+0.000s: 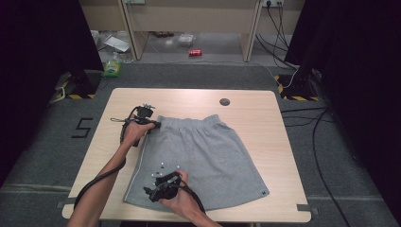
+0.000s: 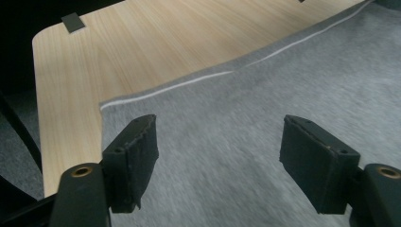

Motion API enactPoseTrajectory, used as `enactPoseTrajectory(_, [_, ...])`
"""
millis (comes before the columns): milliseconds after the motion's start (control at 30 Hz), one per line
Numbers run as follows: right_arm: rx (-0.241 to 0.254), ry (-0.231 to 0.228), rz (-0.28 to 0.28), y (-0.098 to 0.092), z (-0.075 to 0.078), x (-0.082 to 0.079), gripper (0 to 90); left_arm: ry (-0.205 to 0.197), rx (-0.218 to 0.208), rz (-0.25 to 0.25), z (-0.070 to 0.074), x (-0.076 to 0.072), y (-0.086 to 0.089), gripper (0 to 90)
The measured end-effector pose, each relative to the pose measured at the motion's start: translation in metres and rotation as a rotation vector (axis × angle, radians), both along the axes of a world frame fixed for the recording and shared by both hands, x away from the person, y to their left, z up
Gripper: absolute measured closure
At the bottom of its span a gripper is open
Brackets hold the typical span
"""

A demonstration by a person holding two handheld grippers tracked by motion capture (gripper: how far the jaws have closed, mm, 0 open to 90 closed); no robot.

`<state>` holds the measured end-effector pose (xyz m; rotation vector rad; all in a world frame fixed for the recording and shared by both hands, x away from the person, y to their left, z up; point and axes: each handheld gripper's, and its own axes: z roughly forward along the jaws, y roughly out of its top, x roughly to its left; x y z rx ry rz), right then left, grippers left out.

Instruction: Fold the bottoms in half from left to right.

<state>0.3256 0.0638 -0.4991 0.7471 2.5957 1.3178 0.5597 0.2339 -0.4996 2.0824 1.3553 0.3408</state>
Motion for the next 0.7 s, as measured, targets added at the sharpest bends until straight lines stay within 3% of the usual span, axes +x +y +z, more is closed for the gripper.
enactPoseTrajectory(700, [-0.035, 0.033, 0.094, 0.05, -0.012, -0.02, 32.3, 0.002, -0.012, 0.004, -0.001, 0.0, 0.001, 75.9])
